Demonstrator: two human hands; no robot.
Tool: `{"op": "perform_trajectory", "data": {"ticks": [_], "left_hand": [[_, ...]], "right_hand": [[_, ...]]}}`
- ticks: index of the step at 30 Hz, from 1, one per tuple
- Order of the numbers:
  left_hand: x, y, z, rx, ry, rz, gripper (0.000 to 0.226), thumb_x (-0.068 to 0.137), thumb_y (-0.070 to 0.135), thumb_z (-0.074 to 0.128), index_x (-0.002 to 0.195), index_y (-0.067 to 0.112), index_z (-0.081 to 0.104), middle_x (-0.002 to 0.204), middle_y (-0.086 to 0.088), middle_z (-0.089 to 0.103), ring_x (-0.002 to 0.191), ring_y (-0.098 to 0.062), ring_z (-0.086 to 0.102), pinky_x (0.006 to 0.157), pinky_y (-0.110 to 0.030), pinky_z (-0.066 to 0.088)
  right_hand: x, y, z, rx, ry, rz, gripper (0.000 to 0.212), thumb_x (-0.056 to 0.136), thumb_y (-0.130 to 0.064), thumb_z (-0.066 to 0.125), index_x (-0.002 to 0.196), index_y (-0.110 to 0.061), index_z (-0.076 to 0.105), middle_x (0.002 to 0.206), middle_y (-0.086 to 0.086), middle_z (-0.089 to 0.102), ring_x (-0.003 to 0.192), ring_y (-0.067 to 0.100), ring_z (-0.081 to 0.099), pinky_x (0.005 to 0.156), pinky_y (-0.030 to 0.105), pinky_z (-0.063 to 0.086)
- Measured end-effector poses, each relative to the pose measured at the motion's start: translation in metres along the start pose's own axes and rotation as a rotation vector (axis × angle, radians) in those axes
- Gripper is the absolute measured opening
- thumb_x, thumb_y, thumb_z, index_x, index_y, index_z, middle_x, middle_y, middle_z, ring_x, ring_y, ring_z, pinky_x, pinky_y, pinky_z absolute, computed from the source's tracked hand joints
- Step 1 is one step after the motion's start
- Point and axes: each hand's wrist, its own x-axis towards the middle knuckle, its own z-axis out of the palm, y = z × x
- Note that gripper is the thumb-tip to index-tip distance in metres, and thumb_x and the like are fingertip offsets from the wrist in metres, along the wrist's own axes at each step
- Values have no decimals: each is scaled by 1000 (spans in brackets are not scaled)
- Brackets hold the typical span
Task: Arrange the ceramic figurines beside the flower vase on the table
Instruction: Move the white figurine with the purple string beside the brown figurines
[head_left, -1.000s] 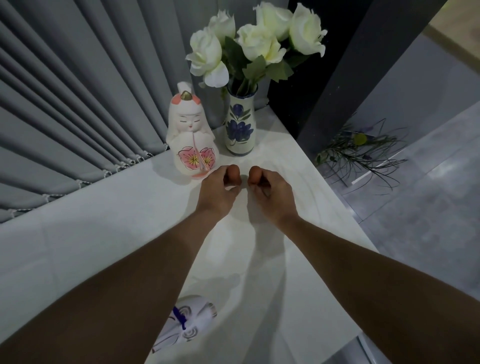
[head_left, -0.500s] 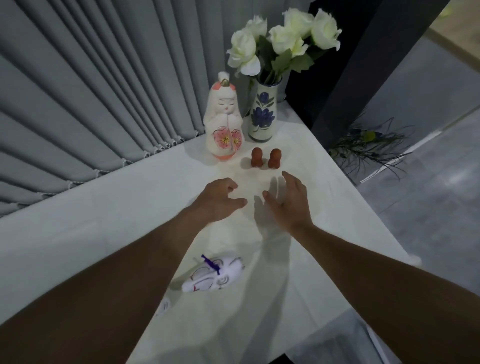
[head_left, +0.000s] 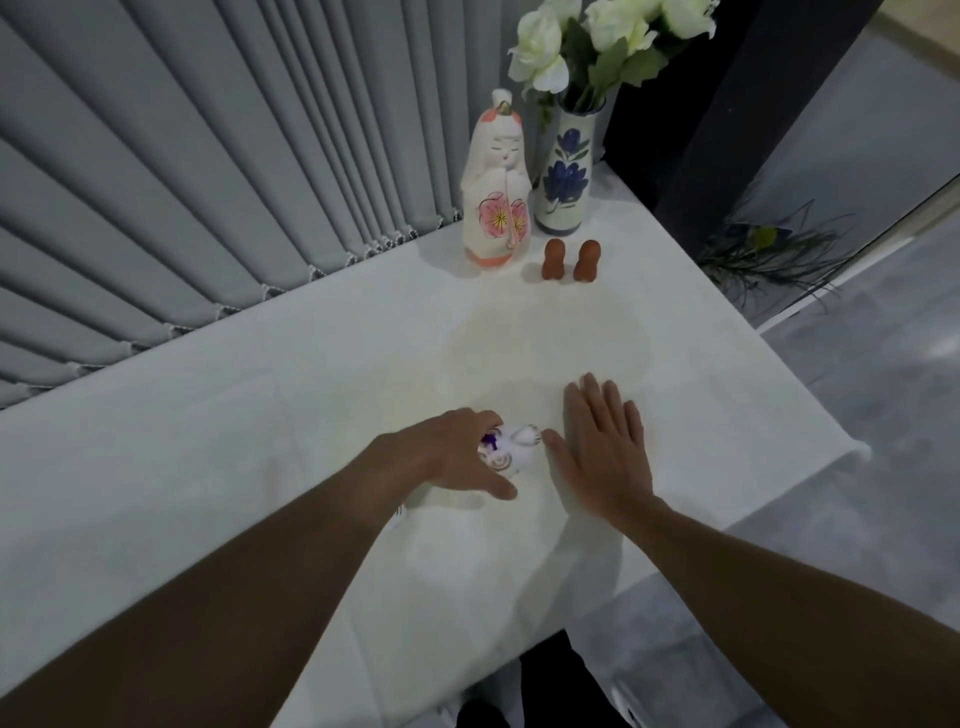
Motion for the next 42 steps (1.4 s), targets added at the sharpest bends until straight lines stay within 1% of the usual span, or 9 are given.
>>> {"op": "perform_trajectory", "data": {"ticks": [3,7,14,21,24,28,32,38,42], "left_hand": [[0,-6,14,69,102,2,73,73,46,79,136,27,45,124,-1,56,113,-24,58,89,-35,48],[4,-6,15,70,184,-4,53,75,42,78,119,26,53,116,0,61,101,-26,60,82,-35,50],[25,2,-20,21,288,-68,62,75,42,79,121,21,42,113,-3,61,90,-25,54,83,-39,51],[69,13,-70,-36,368,-75,60,76,40,81,121,20,46,119,-5,60,98,-25,57,76,-32,43],[88,19,-87,-43,389,-80,59,76,40,80,122,20,49,119,-5,61,96,-24,56,76,-32,41],[109,27,-105,-58,419,-75,60,76,41,80,122,19,50,119,-7,62,102,-29,60,79,-35,47],[122,30,-117,-67,420,-81,59,77,39,81,124,19,51,120,-7,63,97,-25,58,77,-33,45],[126,25,-126,-96,378,-93,61,76,41,81,124,20,51,122,-6,63,103,-28,61,88,-41,53],[125,20,-129,-90,348,-98,63,75,39,82,126,19,50,123,-5,62,104,-27,61,87,-39,51]], "right_hand": [[-4,0,6,-72,-13,-2,77,101,-64,10,164,-19,8,173,6,-1,160,29,-4,130,49,3],[-6,0,8,-95,-10,1,76,102,-62,9,164,-19,5,173,7,-3,160,29,-5,130,49,2],[-2,-1,4,-101,-11,-6,75,103,-62,18,164,-19,10,173,8,2,160,30,-2,130,47,4],[53,15,-13,-97,-5,6,80,101,-68,20,163,-19,10,173,9,2,159,32,-2,129,47,3],[82,26,-25,-100,-15,33,80,100,-69,16,163,-20,4,173,8,-4,159,30,-8,129,47,-1],[110,33,-35,-95,-12,55,83,98,-72,14,163,-22,1,173,6,-7,159,29,-11,129,48,-3],[112,32,-35,-115,3,64,84,97,-74,10,164,-24,3,173,6,-5,159,29,-8,129,50,1],[114,32,-36,-103,-3,62,83,98,-74,11,164,-24,4,173,4,-5,159,28,-11,129,52,3],[114,32,-37,-113,-12,61,83,98,-74,9,164,-24,3,173,4,-7,159,29,-12,129,52,2]]}}
